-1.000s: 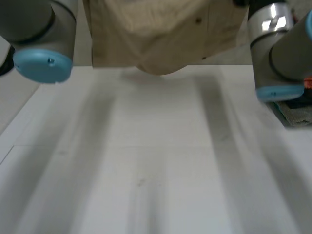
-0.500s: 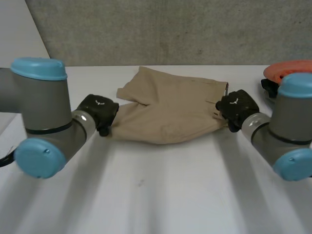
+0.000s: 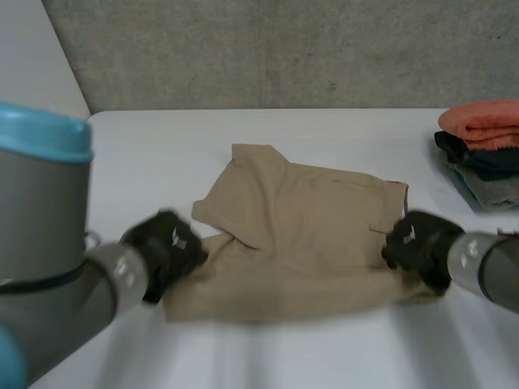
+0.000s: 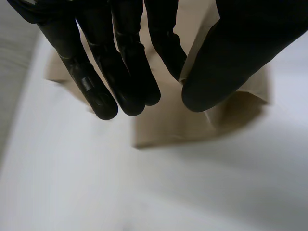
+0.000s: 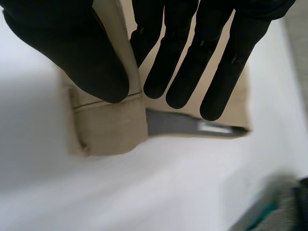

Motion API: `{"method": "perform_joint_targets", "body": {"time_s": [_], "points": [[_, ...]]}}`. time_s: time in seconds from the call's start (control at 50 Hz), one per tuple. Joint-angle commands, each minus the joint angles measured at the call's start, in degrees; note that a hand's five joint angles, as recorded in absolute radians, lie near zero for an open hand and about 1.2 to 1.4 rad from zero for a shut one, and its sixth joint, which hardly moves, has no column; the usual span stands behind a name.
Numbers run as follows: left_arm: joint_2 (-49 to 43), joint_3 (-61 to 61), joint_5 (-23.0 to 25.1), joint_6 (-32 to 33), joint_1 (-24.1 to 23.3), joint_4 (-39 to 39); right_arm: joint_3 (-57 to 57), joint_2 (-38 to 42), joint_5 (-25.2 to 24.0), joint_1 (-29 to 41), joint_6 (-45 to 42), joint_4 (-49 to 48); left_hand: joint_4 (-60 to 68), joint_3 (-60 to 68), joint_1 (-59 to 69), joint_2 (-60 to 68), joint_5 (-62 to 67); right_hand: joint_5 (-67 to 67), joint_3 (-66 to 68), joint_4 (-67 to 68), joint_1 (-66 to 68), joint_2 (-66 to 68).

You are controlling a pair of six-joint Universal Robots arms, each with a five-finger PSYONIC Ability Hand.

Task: Fold the laundry.

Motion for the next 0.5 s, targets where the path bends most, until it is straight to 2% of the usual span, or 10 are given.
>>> {"method": "perform_joint_targets", "body": {"time_s": [0.02,0.14,0.22,0.36,0.42,0.44,0.48,0.5], "points": [[-17.3,21.9,-6.2,-5.0,-0.3,14.8,-13.3,9.2,5.7,3.5,16.1,-13.6,11.3,11.8,13.5,11.4,12.3,12.1,12.2,11.5,16.3,12.7],[-31.8,44.0,-8.3,-9.0,-0.3,22.3,-23.7,18.4,13.9,5.1,21.6,-25.9,11.3,11.8,13.5,11.4,12.3,12.1,12.2,11.5,16.3,12.7],[-40.9,57.4,-8.4,-10.3,-1.5,22.9,-28.3,23.9,16.9,5.8,21.2,-32.6,11.3,11.8,13.5,11.4,12.3,12.1,12.2,11.5,16.3,12.7],[-56.8,79.5,-9.5,-6.4,-2.3,23.5,-33.4,31.9,19.5,6.3,18.4,-45.8,11.3,11.8,13.5,11.4,12.3,12.1,12.2,11.5,16.3,12.7],[-61.1,85.1,-10.1,-5.0,-2.3,23.9,-34.8,34.7,19.5,6.5,17.2,-48.9,11.3,11.8,13.5,11.4,12.3,12.1,12.2,11.5,16.3,12.7],[-62.2,87.7,-10.1,-4.8,-2.6,24.5,-35.7,36.6,19.6,6.8,16.6,-50.7,11.3,11.8,13.5,11.4,12.3,-13.2,-13.2,-13.8,-9.0,-12.6],[-63.2,87.7,-9.9,-5.4,-3.0,26.3,-36.4,38.1,19.8,7.0,16.0,-51.9,11.3,11.8,13.5,11.4,12.3,-42.1,-42.1,-42.7,-37.9,-41.5],[-63.4,87.1,-9.6,-6.0,-3.1,27.5,-36.9,38.9,20.1,7.1,15.9,-52.5,0.5,1.0,2.7,0.6,1.5,-55.8,-55.7,-56.3,-51.5,-55.1]]}}
